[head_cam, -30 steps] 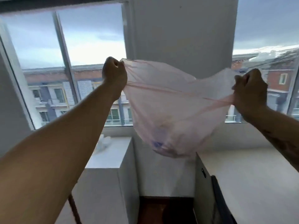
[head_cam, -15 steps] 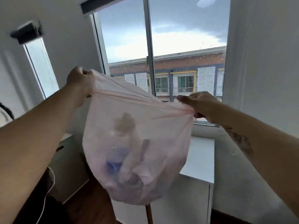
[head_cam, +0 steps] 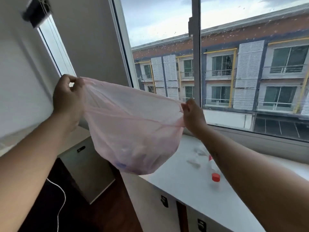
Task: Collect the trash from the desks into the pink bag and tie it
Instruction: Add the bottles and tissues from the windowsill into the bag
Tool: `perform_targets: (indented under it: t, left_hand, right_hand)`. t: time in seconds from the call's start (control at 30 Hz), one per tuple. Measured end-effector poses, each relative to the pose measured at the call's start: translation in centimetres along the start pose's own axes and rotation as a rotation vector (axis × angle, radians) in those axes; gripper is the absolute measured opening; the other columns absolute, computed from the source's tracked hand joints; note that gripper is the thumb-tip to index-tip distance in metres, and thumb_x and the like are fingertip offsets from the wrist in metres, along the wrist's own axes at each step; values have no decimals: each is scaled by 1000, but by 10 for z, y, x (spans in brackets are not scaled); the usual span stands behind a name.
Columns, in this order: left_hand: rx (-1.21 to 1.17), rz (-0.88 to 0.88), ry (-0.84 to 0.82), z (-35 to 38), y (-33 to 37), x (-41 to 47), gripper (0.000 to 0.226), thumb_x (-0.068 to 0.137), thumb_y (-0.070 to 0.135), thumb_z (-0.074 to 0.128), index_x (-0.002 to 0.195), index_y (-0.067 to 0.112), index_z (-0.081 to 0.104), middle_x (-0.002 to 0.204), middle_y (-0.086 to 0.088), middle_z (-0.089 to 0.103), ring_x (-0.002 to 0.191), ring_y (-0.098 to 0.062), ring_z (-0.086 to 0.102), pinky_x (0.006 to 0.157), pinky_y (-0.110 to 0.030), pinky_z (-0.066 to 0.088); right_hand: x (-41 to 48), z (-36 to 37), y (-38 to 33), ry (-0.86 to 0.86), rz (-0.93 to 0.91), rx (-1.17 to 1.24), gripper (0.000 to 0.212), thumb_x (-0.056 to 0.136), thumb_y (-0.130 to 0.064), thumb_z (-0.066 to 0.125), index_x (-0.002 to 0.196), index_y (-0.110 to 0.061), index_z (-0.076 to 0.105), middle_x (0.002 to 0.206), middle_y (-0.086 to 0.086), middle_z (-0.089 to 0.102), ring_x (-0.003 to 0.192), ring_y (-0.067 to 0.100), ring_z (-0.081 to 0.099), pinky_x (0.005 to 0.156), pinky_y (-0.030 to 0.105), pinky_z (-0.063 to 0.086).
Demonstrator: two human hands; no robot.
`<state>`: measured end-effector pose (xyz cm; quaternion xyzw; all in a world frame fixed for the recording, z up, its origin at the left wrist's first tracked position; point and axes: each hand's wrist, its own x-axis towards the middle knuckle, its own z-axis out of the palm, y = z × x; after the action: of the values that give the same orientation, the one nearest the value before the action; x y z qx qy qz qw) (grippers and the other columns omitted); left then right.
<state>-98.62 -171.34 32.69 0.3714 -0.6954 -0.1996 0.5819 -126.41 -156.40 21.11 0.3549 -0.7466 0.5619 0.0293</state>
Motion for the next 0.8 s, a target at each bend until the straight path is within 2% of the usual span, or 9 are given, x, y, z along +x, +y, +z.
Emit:
perform_targets:
  t: [0.1,0.27,0.37,0.43,0.5,0.6,0.67,0.73,0.8]
  left_hand:
    - [4,15,-31,45,-27,-14,16,97,38,50,85,28,50,81,-1,57,70,-15,49,64,-30,40]
    - [-46,-53,-142,116,-66,-68,20,100,36,50,94,17,52,76,9,57,61,5,52,57,-17,40]
    - [-143,-106,-260,155,-74,-102,18,100,36,52,88,21,52,72,4,59,59,1,57,56,-20,46]
    - [-200,-141,-343,176,-77,-117,17,98,41,51,83,33,52,69,-4,60,58,-18,58,56,-36,48]
    - [-212,-137,-378,193,-81,-125,16,98,42,51,83,35,52,68,-10,56,54,-22,48,52,-41,44]
    - [-221,-144,-414,214,-82,-134,18,98,44,50,88,29,52,64,-8,49,53,-18,40,49,-34,38]
    - [-193,-126,-413,223,-85,-137,19,98,42,49,87,27,52,62,-3,47,52,-14,40,49,-28,36]
    - [-205,-141,-393,227,-91,-135,17,99,41,48,85,33,51,62,-1,47,53,-14,41,51,-30,37]
    - [-215,-173,-375,229,-99,-130,18,100,41,46,84,37,51,66,-1,50,56,-16,42,55,-34,38]
  right_hand:
    - [45,38,41,13,72,17,18,102,-23,37,88,-13,42,71,2,49,65,24,46,59,33,30]
    - [65,70,129,-185,256,89,15,101,-26,40,99,-14,48,91,13,62,86,35,60,72,40,46]
    - [64,61,180,-306,314,67,50,95,-48,50,133,-17,43,112,0,56,106,22,54,88,38,43]
    - [68,47,217,-348,273,-136,80,86,-74,38,144,-19,37,131,0,54,124,25,49,105,43,36]
    - [69,27,245,-457,237,-443,93,75,-88,33,144,-26,39,148,4,44,135,29,40,113,56,26]
    - [59,6,249,-828,127,-887,115,56,-90,53,151,-34,21,162,3,10,148,32,6,115,61,-2]
    - [50,11,247,-967,34,-1071,134,43,-94,55,154,-32,11,162,11,-5,147,37,-8,114,61,-11]
    - [45,28,249,-1014,-21,-1178,143,37,-97,52,154,-28,9,162,14,-2,146,42,-8,113,61,-13]
    - [40,42,244,-1026,-46,-1257,138,41,-98,47,154,-26,12,161,12,10,146,43,6,113,61,-13]
